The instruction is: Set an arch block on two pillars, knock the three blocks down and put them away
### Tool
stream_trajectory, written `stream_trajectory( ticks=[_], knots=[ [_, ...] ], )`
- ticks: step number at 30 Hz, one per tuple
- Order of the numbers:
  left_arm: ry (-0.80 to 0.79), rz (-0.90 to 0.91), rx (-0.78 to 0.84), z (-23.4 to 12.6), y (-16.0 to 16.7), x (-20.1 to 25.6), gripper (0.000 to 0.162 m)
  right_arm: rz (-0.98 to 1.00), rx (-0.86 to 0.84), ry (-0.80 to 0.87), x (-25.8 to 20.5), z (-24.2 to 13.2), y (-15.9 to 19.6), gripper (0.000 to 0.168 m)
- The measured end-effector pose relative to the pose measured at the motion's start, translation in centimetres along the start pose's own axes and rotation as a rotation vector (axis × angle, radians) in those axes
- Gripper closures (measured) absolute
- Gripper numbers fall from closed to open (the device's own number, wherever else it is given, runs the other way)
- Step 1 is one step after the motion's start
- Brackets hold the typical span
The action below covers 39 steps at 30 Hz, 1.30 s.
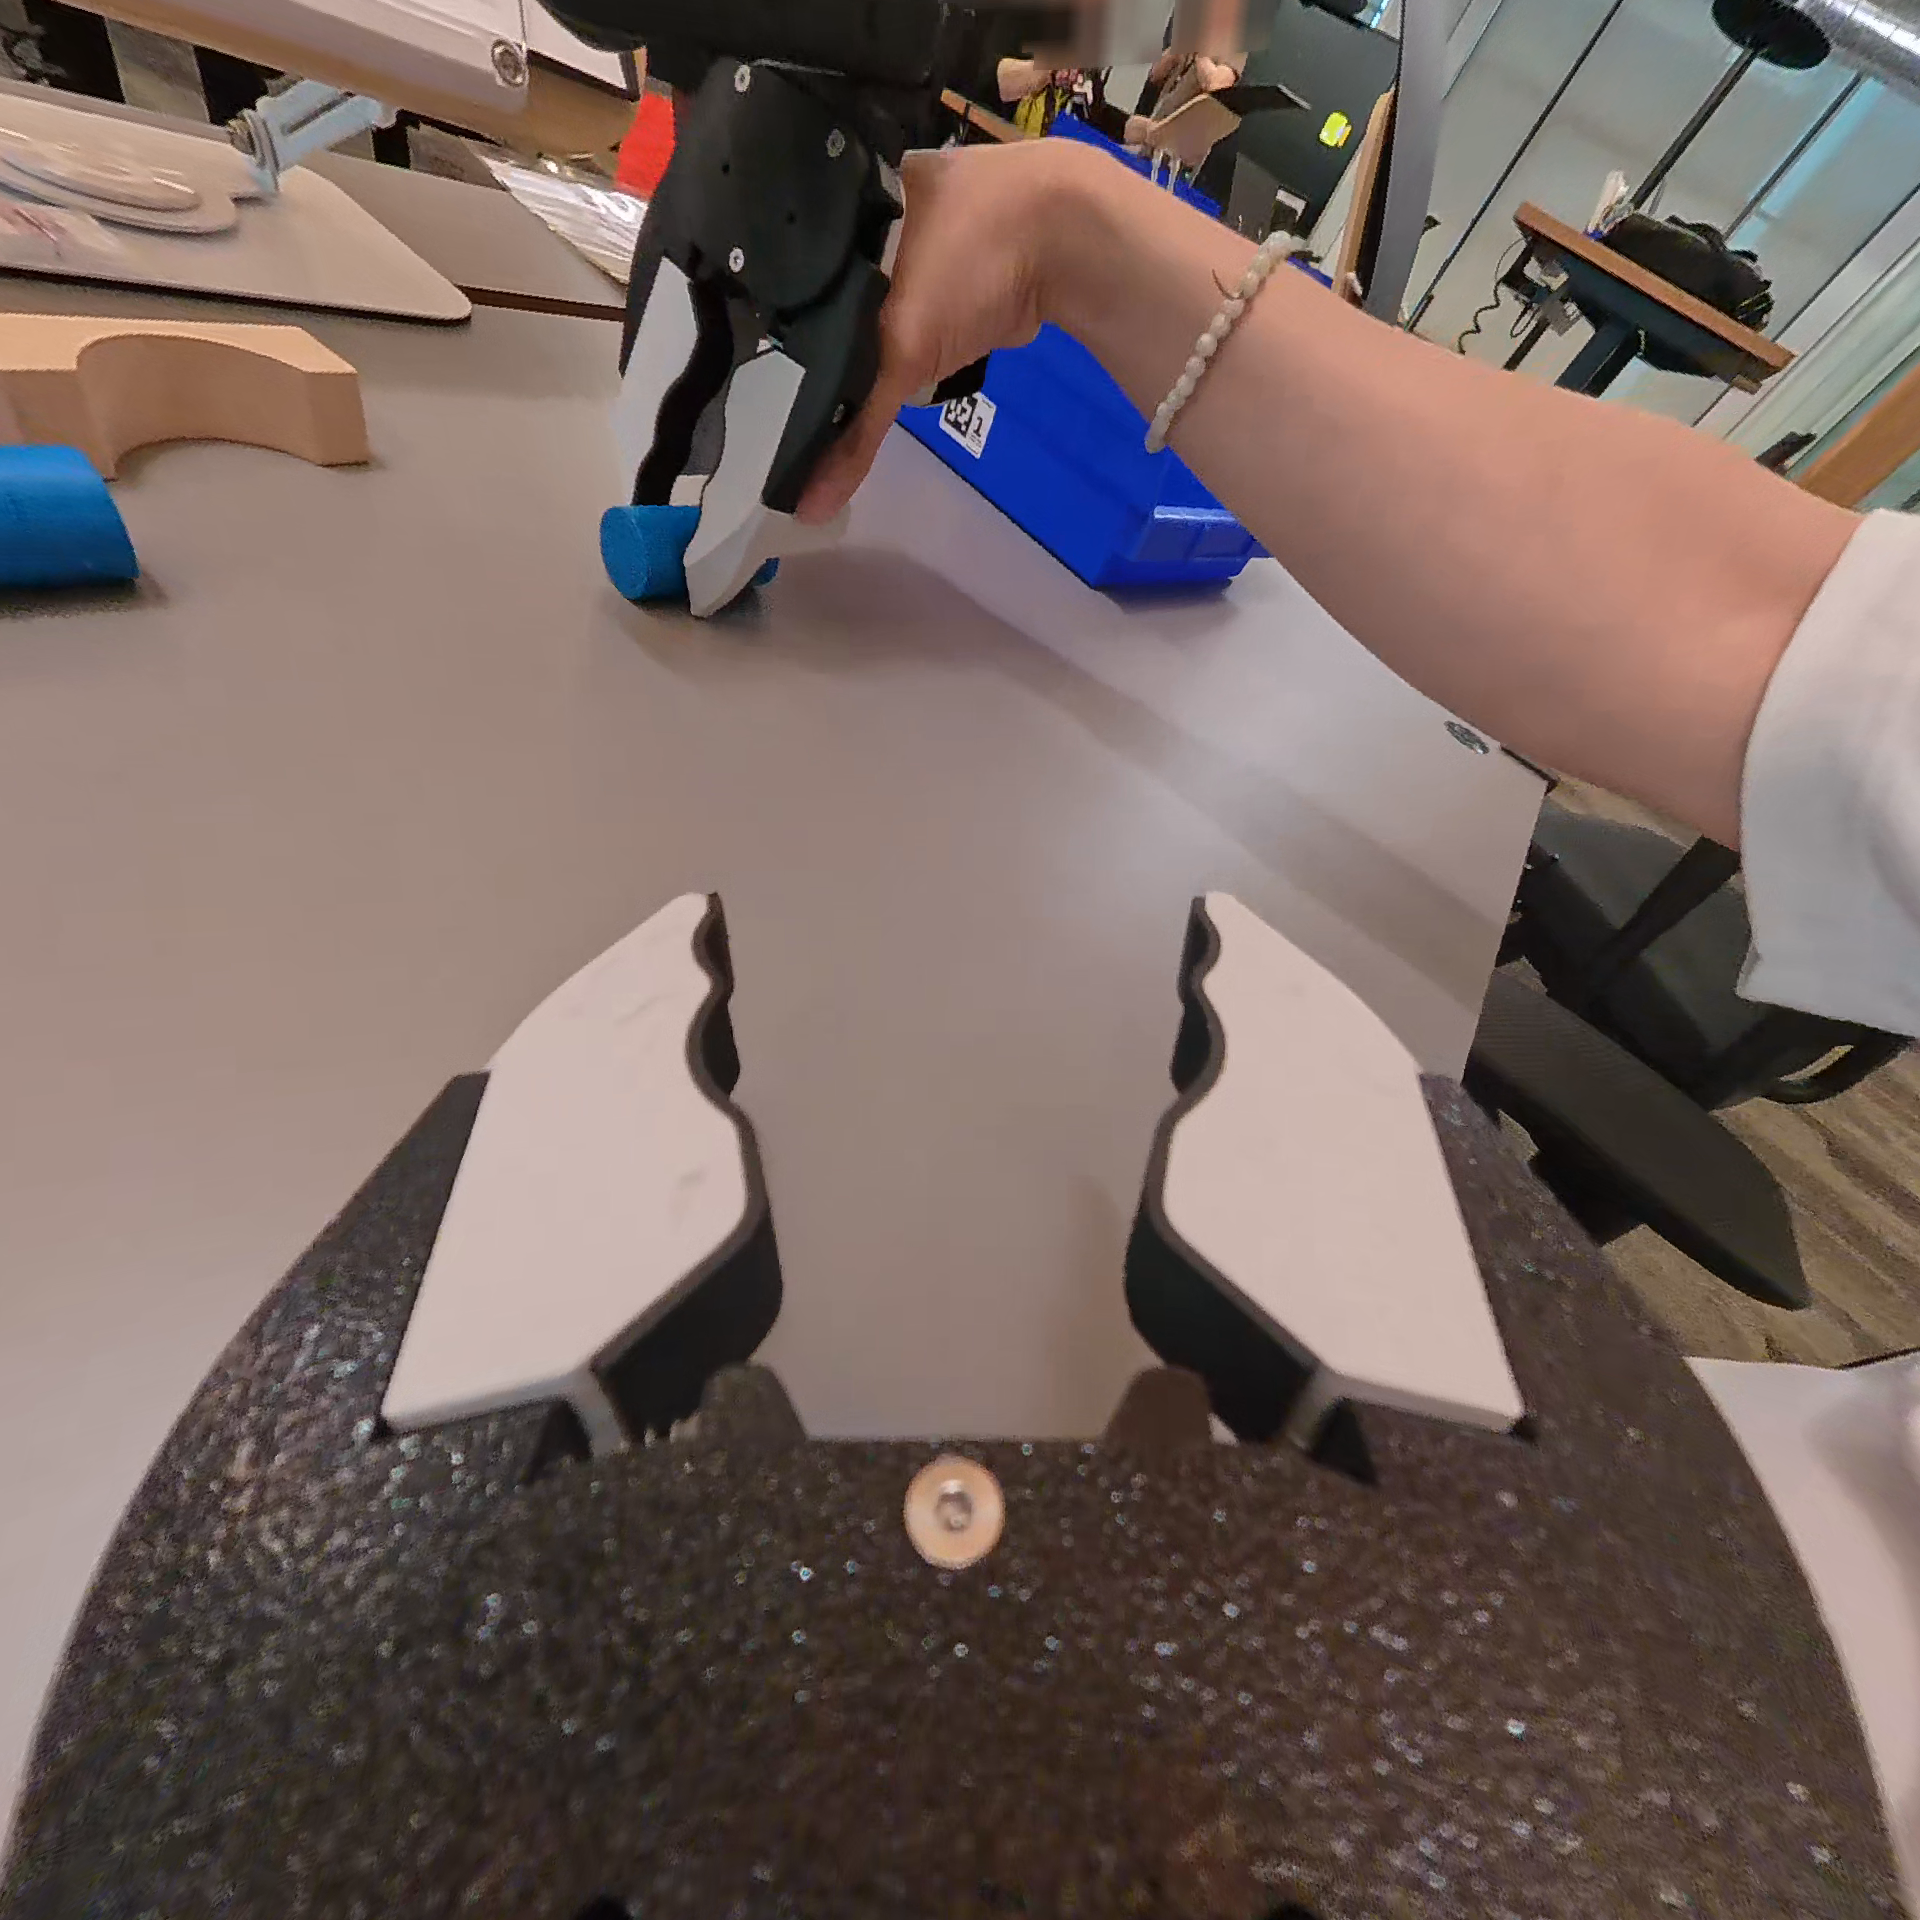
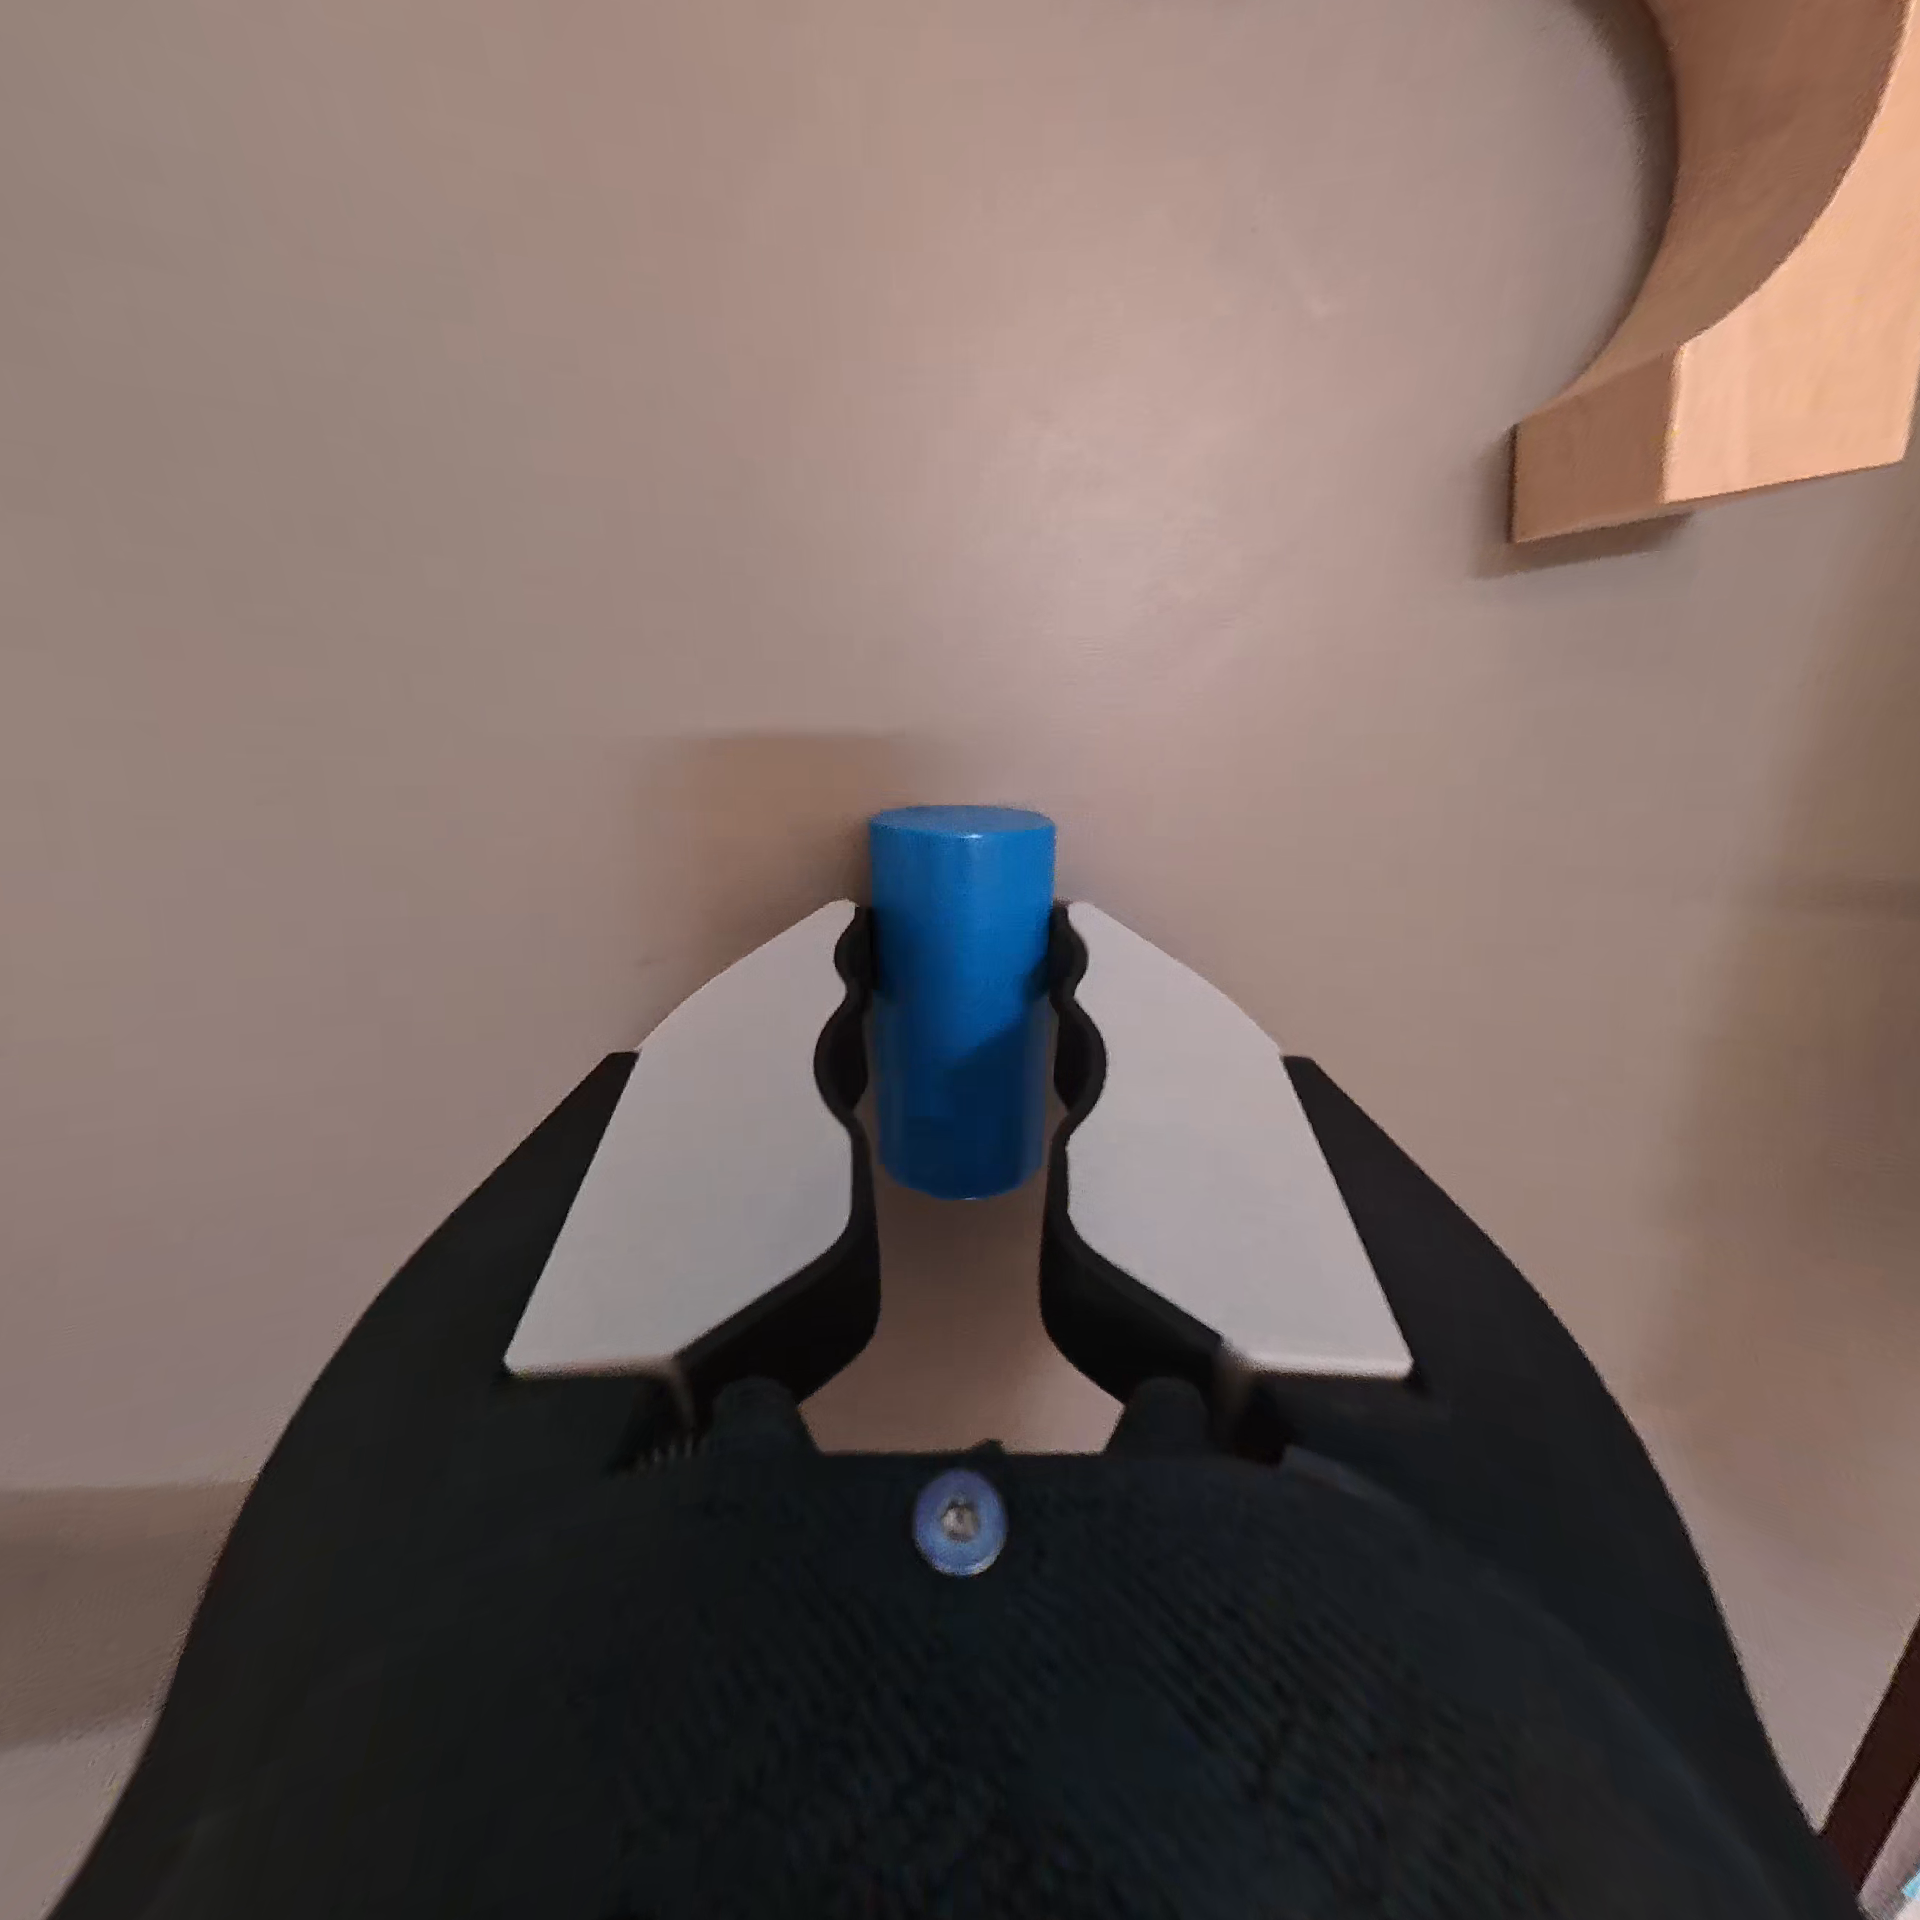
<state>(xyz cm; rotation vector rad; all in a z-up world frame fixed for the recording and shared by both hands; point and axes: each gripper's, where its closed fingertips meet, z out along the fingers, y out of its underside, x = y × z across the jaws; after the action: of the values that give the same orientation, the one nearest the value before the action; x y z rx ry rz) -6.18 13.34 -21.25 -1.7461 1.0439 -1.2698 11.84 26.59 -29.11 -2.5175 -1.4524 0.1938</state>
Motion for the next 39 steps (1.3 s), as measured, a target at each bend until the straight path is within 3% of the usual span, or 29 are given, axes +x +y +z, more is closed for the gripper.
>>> stream_trajectory(
  ticks=[6,11,13,16,20,24,28,33,36,39],
  knots=[
    [0.008,-0.005,-0.022,0.4,0.4,0.1,0.080,0.043,0.015,0.036,-0.7,-1.8,0.4,0.135],
    [-0.006,0.014,-0.029,0.2,0.4,0.3,0.082,0.284,0.282,0.185,1.1,-12.3,1.0,0.135],
    [-0.051,0.055,-0.020,-0.2,0.0,-0.1,0.086,0.477,0.314,0.334,3.2,-16.5,4.8,0.135],
    [-0.091,0.078,0.004,-0.9,-0.9,-0.4,0.087,0.728,0.183,0.548,5.3,-19.6,14.7,0.136],
    [-0.079,0.061,0.042,-1.3,-2.2,0.0,0.085,1.017,0.023,0.473,3.5,-16.6,26.5,0.135],
    [-0.072,0.071,0.037,-1.2,-2.2,0.4,0.085,1.207,-0.057,0.290,-0.1,-12.0,32.8,0.135],
    [-0.062,0.058,0.024,-0.6,-1.7,0.6,0.085,1.239,0.034,0.277,0.1,-11.3,32.8,0.135],
    [-0.041,0.041,0.026,-0.2,-1.6,1.2,0.084,1.140,-0.093,0.267,-0.1,-10.9,32.2,0.130],
    [-0.053,0.053,0.017,-0.4,-1.4,1.2,0.084,1.078,-0.112,0.373,1.0,-12.5,31.1,0.118],
    [-0.073,0.059,0.012,-0.7,-1.3,0.8,0.083,1.000,-0.023,0.591,3.3,-17.1,27.8,0.112]
  ],
)
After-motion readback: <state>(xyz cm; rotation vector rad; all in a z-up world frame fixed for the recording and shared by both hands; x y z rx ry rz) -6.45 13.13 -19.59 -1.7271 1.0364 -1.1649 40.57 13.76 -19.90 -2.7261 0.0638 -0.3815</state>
